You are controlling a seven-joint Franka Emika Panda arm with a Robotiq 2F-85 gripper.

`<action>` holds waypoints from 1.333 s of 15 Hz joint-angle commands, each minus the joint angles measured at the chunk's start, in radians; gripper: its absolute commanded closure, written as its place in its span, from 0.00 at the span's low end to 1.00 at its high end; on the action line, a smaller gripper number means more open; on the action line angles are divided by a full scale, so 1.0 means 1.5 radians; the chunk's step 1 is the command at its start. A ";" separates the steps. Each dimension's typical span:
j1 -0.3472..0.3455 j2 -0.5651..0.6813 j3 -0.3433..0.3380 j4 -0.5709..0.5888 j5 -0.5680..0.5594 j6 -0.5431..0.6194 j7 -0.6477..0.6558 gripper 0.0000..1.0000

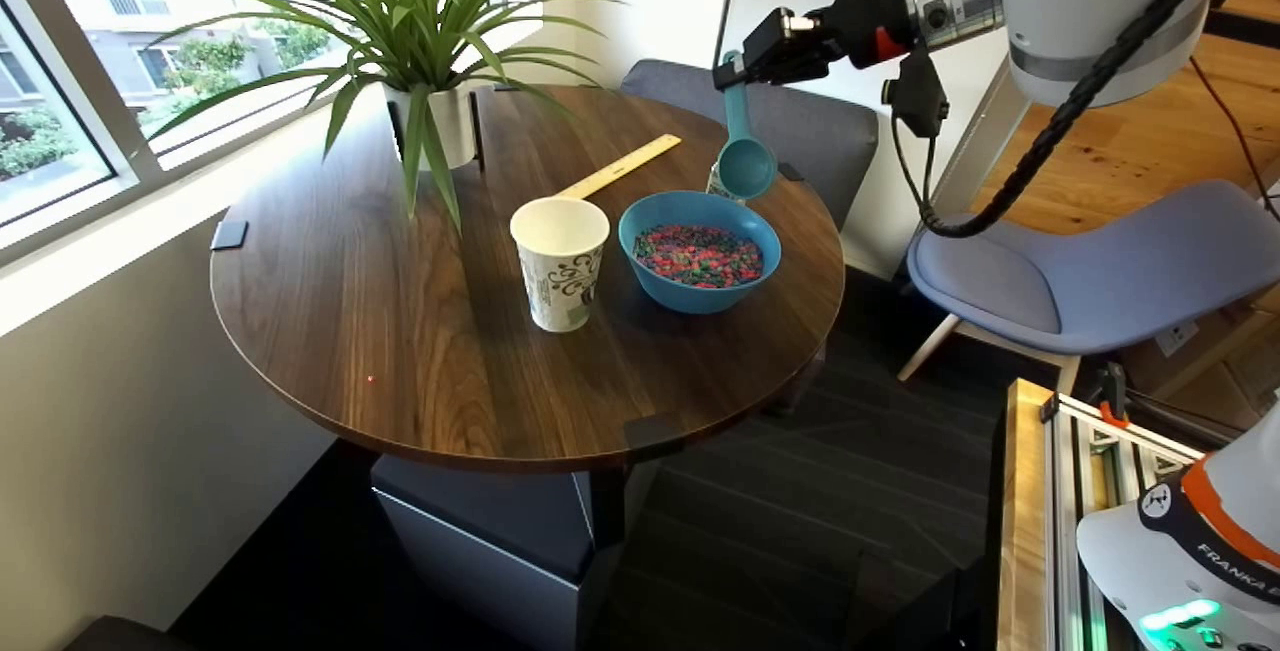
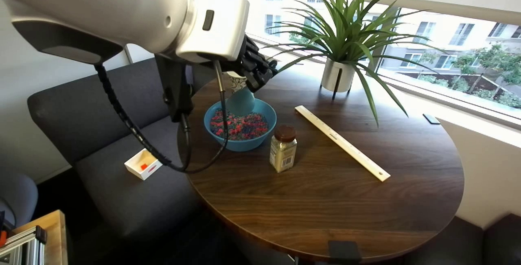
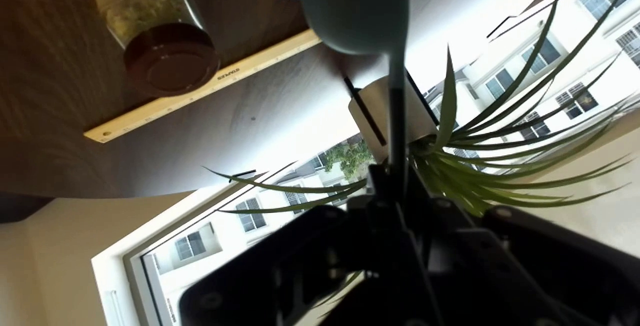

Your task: Use the blue spoon to place some cereal from the bowl into the coffee cup.

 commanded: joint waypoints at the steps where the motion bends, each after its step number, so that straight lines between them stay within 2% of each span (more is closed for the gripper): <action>1: 0.024 0.053 0.003 0.020 0.011 0.008 -0.027 0.98; 7: 0.015 0.156 0.015 0.045 -0.041 0.066 -0.055 0.98; 10: 0.022 0.189 0.009 0.072 -0.050 0.031 -0.058 0.98; 16: 0.018 0.215 0.005 0.178 0.103 -0.066 -0.084 0.98; 20: 0.013 0.231 0.003 0.190 0.171 -0.100 -0.103 0.98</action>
